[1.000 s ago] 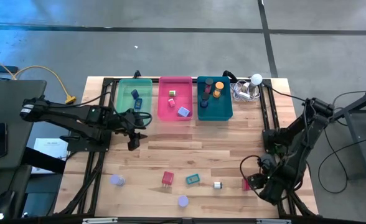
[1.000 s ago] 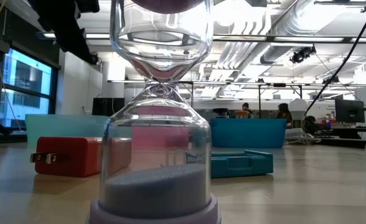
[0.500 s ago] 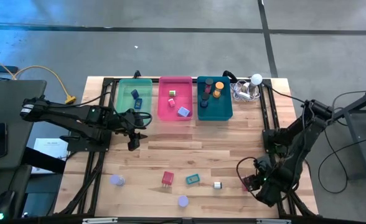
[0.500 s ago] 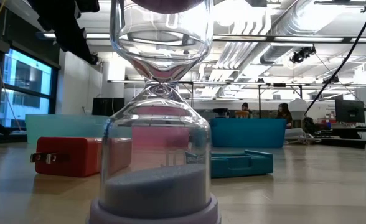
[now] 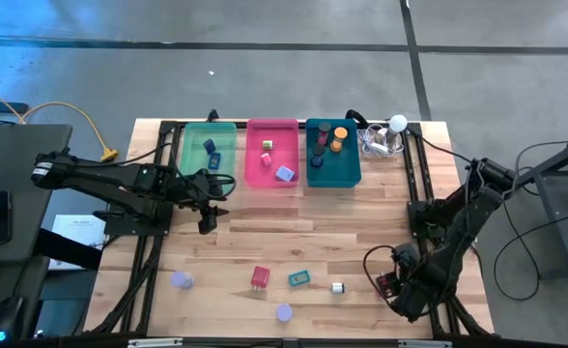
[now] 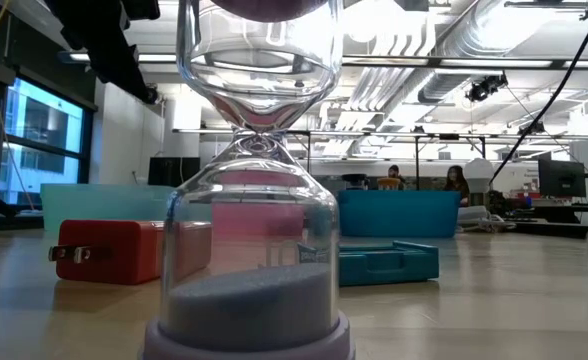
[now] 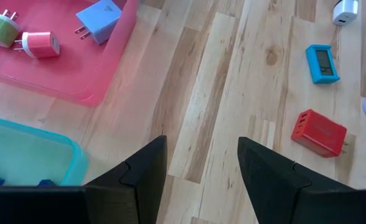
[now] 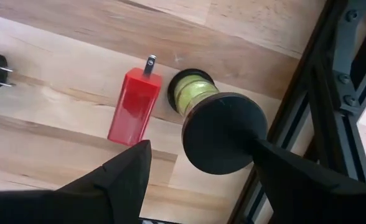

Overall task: Pick & Place Office items
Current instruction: Put the green hourglass into the blue bin

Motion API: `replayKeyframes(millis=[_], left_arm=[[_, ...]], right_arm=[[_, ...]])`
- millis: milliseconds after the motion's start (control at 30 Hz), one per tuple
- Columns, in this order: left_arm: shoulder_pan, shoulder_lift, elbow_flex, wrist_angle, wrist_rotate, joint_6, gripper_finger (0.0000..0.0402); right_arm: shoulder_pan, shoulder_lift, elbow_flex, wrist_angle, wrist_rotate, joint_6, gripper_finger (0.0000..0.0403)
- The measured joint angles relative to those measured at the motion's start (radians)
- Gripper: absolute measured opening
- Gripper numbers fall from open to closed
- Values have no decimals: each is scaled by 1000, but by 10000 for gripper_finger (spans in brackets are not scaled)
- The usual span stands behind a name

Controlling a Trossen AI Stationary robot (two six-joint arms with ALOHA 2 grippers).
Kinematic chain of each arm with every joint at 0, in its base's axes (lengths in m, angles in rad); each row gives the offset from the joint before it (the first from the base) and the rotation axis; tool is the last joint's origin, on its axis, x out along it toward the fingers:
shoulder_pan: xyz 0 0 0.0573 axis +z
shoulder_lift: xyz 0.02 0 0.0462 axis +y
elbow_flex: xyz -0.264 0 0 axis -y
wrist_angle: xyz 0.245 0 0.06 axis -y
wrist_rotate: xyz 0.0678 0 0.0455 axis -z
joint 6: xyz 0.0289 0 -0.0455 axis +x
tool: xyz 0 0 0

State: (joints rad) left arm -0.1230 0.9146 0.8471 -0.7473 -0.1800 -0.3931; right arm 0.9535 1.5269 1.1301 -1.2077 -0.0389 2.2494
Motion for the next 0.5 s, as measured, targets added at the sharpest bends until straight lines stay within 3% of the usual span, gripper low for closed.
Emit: replayKeyframes(millis=[500], left_arm=[[0,0,0,0,0,0,191]], right_arm=[[-22,-16,-3,8,-9,-34,270]])
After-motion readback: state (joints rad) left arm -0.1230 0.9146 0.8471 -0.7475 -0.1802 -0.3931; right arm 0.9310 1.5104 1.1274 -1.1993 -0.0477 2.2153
